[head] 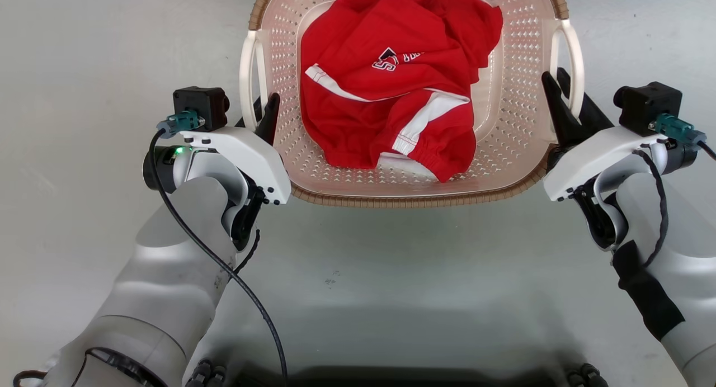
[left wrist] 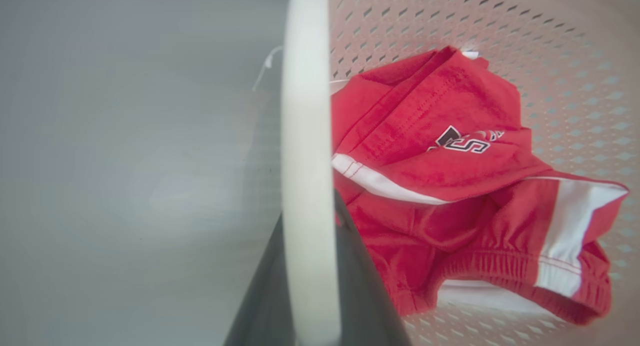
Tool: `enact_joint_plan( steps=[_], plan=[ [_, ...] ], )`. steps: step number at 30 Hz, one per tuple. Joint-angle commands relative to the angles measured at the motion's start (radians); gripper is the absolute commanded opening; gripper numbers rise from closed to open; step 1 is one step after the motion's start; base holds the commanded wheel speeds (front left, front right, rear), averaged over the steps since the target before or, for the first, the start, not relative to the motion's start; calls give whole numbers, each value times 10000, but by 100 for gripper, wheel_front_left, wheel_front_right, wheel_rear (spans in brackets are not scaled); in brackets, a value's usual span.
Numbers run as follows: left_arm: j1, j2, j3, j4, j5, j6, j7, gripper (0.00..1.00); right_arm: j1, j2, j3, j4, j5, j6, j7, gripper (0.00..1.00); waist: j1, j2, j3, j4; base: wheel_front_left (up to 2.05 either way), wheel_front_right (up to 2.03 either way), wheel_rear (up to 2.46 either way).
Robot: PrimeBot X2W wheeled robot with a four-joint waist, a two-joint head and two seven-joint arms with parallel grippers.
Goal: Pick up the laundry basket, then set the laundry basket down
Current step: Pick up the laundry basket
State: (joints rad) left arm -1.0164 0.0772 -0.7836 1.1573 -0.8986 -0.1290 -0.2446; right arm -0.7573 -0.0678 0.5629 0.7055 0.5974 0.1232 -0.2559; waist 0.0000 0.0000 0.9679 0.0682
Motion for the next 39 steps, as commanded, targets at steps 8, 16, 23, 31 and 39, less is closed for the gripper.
enact_joint_plan(
  steps=[8,16,23,31,39],
  plan=[
    [108,794,-248,508,-512,-17,603,0,-121,78,833,1898,495,75,-59,0,0,0,-521,-173,0,0,0],
    [306,931,-421,670,-900,-17,1012,0,-460,165,1647,3040,1219,75,36,0,0,0,-1051,-297,0,0,0],
    [525,1054,-486,831,-1252,-17,1284,0,-604,173,2505,3048,2139,75,131,0,0,0,-1525,-416,0,0,0],
    [972,1172,-594,973,-1557,-17,1617,0,-499,174,3437,3104,2883,75,302,0,0,0,-2218,-572,0,0,0],
    [1597,1279,-676,1081,-1856,-17,1983,0,-257,175,4232,3324,3426,75,870,0,0,0,-3231,-686,0,0,0]
  ],
)
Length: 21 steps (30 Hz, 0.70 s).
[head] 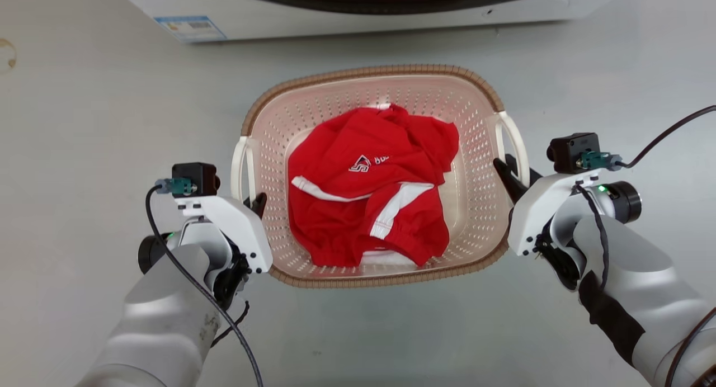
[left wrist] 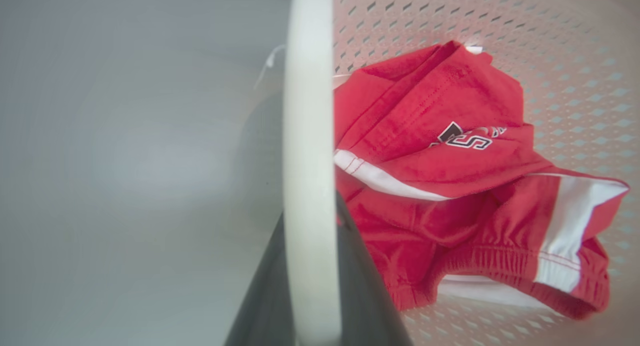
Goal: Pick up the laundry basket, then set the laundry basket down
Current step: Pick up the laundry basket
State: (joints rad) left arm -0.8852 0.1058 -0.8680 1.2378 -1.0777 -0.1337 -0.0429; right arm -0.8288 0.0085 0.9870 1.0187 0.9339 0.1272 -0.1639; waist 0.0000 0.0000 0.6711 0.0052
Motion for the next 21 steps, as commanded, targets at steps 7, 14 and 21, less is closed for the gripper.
enact_joint_plan(
  steps=[7,14,21],
  plan=[
    [827,1200,100,345,-295,31,363,0,790,-588,510,257,483,35,164,0,0,0,-1264,-227,0,0,0],
    [1261,1434,90,438,-488,31,880,0,1159,-588,962,255,889,35,400,0,0,0,-2257,-478,0,0,0],
    [1742,1552,76,480,-605,31,1101,0,1571,-588,1257,313,1275,35,572,0,0,0,-3199,-643,0,0,0]
  ],
)
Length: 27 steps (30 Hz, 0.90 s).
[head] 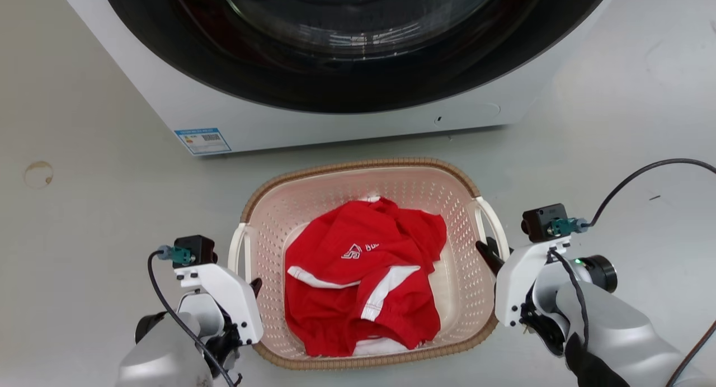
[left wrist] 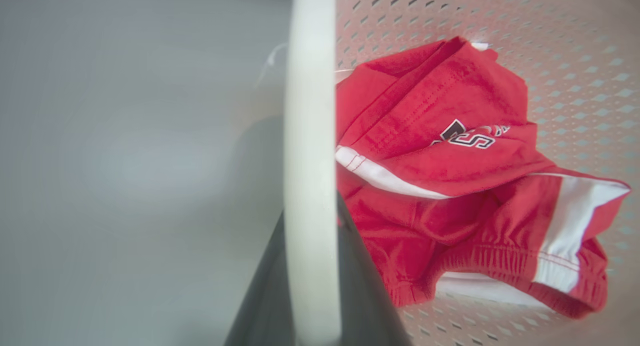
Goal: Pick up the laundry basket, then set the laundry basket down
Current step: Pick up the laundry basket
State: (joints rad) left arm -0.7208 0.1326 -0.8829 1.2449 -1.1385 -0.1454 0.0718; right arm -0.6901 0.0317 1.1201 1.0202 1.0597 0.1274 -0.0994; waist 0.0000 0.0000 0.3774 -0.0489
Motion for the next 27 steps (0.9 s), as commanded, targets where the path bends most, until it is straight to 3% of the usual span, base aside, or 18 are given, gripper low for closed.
enact_joint_plan(
  steps=[1,18,27],
  plan=[
    [193,1289,244,415,-36,148,-10,0,263,-820,-24,318,80,33,-12,0,0,0,-420,-120,0,0,0],
    [1825,1445,138,452,-313,237,1115,0,1715,-820,402,432,1154,33,904,0,0,0,-3256,-293,0,0,0],
    [2233,1464,4,454,-328,320,1746,0,2082,-820,596,733,1411,33,1477,0,0,0,-4083,-27,0,0,0]
  ],
)
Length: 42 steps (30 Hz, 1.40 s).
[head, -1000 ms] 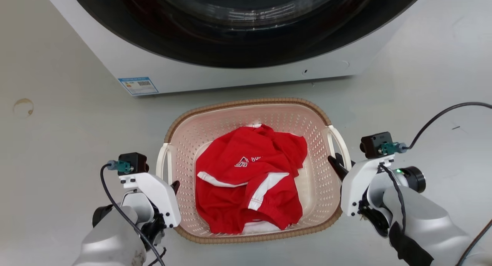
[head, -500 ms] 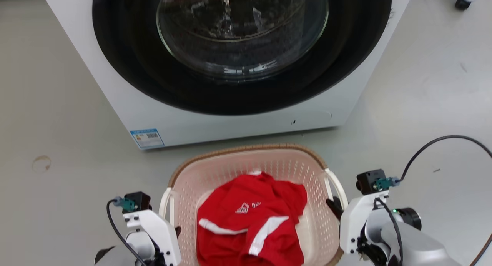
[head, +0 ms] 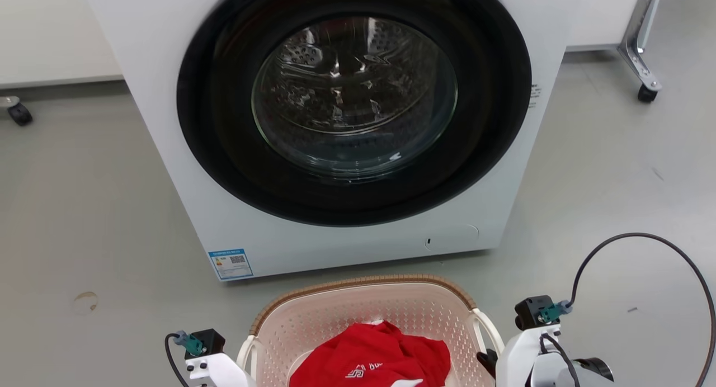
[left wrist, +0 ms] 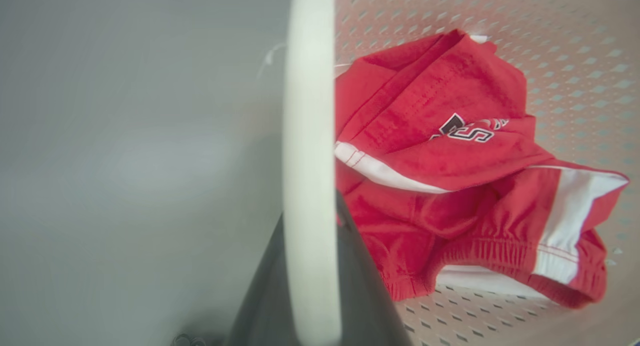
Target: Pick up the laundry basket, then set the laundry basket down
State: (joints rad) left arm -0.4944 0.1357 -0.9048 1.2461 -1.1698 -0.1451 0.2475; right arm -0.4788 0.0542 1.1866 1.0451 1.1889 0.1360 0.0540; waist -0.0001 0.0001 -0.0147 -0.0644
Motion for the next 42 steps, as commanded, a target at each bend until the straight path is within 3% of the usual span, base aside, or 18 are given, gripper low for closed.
enact_joint_plan(
  steps=[1,42],
  plan=[
    [-8,1422,240,443,-49,332,52,0,1,-1044,-64,519,145,-53,-21,0,1,-1,-225,175,0,0,0],
    [71,1445,121,407,-67,386,59,0,82,-1044,63,852,632,-53,90,0,1,-1,-361,402,0,0,0]
  ],
)
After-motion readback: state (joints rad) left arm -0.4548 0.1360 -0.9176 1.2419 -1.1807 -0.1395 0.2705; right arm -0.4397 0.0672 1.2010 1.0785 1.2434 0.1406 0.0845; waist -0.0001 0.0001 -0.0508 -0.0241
